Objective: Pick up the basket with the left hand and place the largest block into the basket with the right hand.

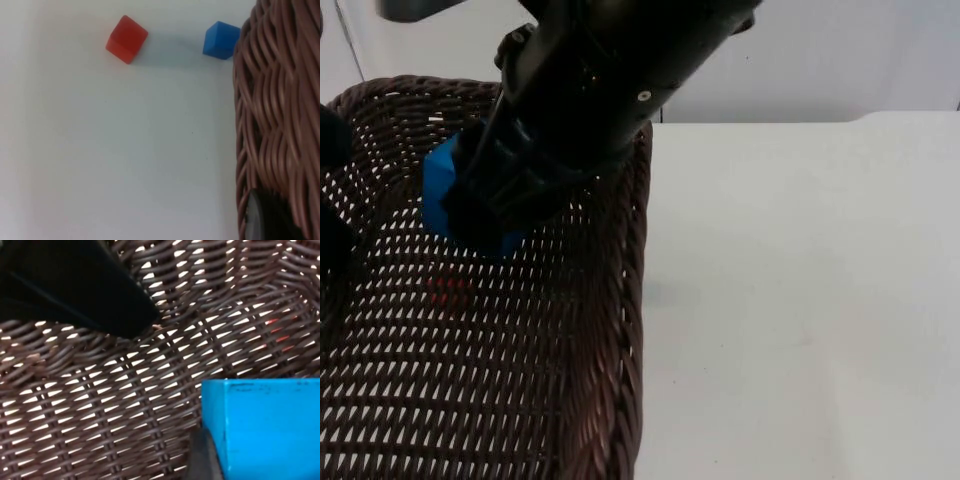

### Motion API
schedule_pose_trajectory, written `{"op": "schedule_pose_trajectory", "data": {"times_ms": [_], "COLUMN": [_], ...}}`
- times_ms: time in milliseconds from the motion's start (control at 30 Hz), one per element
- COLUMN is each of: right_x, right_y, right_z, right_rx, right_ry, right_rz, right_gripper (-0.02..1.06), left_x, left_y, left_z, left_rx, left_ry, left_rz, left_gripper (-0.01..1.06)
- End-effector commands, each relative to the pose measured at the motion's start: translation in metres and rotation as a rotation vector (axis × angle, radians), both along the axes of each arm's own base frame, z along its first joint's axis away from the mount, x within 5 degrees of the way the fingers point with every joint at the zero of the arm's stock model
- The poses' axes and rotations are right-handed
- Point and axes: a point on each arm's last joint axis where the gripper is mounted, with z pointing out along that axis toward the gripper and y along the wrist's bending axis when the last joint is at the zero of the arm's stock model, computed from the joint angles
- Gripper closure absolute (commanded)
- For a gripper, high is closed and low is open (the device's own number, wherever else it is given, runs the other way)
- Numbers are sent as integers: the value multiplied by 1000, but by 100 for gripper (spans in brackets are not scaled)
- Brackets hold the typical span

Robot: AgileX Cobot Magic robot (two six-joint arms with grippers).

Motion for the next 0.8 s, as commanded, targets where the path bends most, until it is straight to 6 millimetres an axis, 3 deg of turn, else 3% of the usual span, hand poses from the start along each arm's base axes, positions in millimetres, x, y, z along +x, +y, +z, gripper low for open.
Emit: {"op": "schedule_pose_trajectory", "data": {"times_ms": [0, 67, 167, 467, 633, 767], "right_x": [-1, -1, -2, -10, -21, -27], "right_y": [2, 1, -1, -17, -35, -58], "right_z": [3, 8, 17, 50, 79, 107], "right_rx": [6, 20, 44, 39, 39, 28], "right_ry": [-9, -14, -31, -102, -130, -178], "right_rz": [5, 2, -1, 22, 28, -70], "right_gripper": [48, 38, 33, 33, 33, 33], "left_x": [0, 0, 0, 0, 0, 1], "left_y": [0, 0, 0, 0, 0, 0], "left_z": [4, 4, 4, 3, 3, 3], "left_rx": [-32, -32, -32, -29, -21, -16], "left_ry": [-24, -24, -24, -22, -25, -28], "left_rz": [27, 27, 27, 25, 22, 22], "left_gripper": [105, 105, 105, 105, 105, 105]}}
